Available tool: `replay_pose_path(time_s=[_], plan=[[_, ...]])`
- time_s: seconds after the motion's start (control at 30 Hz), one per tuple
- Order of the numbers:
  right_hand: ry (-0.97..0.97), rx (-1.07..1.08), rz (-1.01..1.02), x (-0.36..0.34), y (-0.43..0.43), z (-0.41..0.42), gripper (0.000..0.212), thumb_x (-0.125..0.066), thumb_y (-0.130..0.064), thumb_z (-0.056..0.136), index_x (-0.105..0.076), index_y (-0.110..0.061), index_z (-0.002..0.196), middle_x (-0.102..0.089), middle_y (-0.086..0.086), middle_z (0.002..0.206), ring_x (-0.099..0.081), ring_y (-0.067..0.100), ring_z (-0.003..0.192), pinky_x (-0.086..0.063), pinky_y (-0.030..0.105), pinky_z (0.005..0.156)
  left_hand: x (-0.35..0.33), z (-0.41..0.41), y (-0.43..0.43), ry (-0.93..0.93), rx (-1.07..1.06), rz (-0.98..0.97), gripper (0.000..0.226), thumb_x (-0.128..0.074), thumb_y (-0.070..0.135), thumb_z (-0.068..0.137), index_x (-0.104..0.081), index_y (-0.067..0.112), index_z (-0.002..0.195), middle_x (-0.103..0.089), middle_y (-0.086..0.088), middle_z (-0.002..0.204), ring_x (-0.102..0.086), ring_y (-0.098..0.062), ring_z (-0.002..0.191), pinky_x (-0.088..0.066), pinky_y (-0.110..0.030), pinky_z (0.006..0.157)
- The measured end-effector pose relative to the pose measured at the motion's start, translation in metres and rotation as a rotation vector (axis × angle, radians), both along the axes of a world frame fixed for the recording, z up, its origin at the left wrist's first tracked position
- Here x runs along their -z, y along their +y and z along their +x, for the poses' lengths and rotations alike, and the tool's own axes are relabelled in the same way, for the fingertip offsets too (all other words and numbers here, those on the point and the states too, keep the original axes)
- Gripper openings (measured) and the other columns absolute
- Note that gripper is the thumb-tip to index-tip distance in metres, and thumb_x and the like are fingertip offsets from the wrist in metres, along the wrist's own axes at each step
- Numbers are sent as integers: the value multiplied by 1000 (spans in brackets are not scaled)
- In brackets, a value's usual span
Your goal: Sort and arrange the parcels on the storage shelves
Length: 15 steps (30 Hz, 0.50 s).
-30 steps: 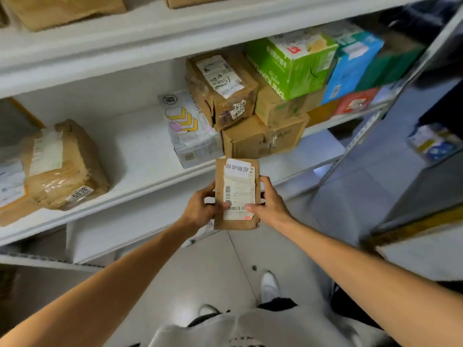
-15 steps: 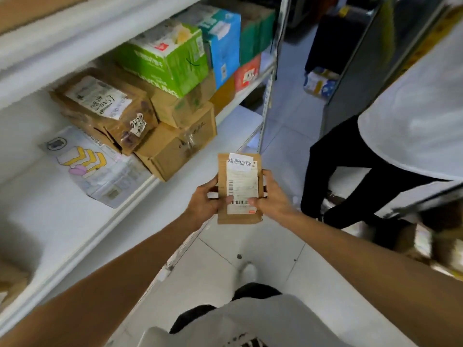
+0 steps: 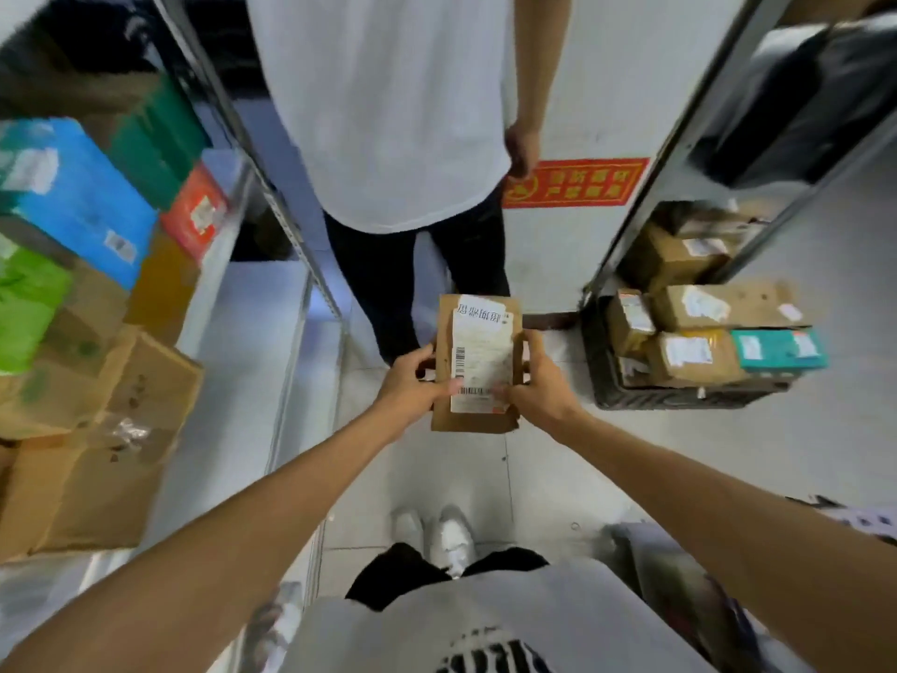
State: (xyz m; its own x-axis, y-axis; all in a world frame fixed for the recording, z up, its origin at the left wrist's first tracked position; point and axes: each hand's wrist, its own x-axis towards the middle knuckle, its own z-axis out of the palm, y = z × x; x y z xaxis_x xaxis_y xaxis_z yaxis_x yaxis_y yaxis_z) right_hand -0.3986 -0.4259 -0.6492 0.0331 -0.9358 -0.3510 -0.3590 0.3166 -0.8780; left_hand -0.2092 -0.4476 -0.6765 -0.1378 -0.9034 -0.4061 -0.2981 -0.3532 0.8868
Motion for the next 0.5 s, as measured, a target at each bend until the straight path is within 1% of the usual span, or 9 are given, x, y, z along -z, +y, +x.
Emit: replay_pose_path(time_s=[0.1, 0.13, 0.17, 0.2, 0.23, 0.3, 0.43, 0.47, 0.5], plan=[[17, 165, -35, -8, -1, -40, 60, -64, 1, 84, -31, -24, 127, -52, -10, 110, -56, 9, 100, -56, 24, 67, -4, -46, -36, 18, 180, 9, 60, -77, 18, 80, -53, 24, 134, -64, -3, 123, -59, -24, 114, -54, -48, 92], [22, 214, -40, -11, -1, -52, 59, -64, 1, 84, -31, -27, 125, -52, -10, 112, -57, 8, 100, -57, 24, 70, -6, -61, -47, 25, 228, 16, 60, -79, 20, 78, -54, 23, 132, -65, -3, 122, -60, -24, 113, -54, -48, 93], [15, 262, -40, -13, 0, -63, 60, -64, 1, 84, -31, -30, 123, -53, -9, 116, -57, 10, 105, -58, 29, 76, -8, -76, -56, 30, 274, 18, 61, -81, 24, 74, -56, 23, 130, -65, -3, 122, -60, -24, 112, -54, -48, 92], [15, 316, -35, -16, 0, -74, 61, -64, 0, 83, -31, -32, 123, -53, -7, 121, -57, 14, 112, -58, 37, 83, -8, -92, -66, 31, 326, 16, 62, -82, 26, 72, -57, 23, 128, -65, -1, 121, -61, -23, 111, -55, -48, 91], [14, 370, -36, -17, 1, -84, 62, -64, -1, 83, -31, -32, 125, -54, -5, 125, -56, 19, 116, -57, 43, 87, -10, -107, -76, 31, 380, 14, 59, -82, 24, 72, -59, 23, 126, -65, 0, 120, -62, -22, 110, -55, -48, 90], [26, 473, -30, -19, 3, -100, 66, -64, -2, 83, -29, -30, 132, -52, -2, 132, -55, 22, 121, -55, 47, 90, -10, -137, -92, 42, 490, 2, 51, -79, 14, 76, -60, 24, 123, -65, 0, 117, -61, -20, 108, -56, -47, 89], [48, 662, -35, -13, 2, -135, 74, -66, -5, 85, -23, -25, 142, -50, 1, 136, -52, 21, 123, -53, 45, 94, -7, -200, -118, 59, 668, 18, 52, -75, 5, 79, -59, 22, 126, -65, -3, 119, -61, -21, 110, -55, -46, 90], [42, 701, -32, -11, 1, -144, 75, -66, -5, 86, -23, -24, 144, -51, 0, 135, -53, 19, 121, -54, 42, 93, -7, -215, -123, 54, 701, 25, 52, -74, 3, 79, -59, 21, 126, -65, -2, 117, -62, -22, 109, -55, -46, 90], [36, 743, -29, -9, -1, -155, 75, -65, -4, 86, -22, -23, 144, -51, -2, 132, -54, 16, 117, -55, 36, 89, -6, -231, -128, 53, 732, 39, 51, -73, 1, 79, -60, 19, 125, -66, -1, 113, -63, -22, 106, -56, -46, 90]])
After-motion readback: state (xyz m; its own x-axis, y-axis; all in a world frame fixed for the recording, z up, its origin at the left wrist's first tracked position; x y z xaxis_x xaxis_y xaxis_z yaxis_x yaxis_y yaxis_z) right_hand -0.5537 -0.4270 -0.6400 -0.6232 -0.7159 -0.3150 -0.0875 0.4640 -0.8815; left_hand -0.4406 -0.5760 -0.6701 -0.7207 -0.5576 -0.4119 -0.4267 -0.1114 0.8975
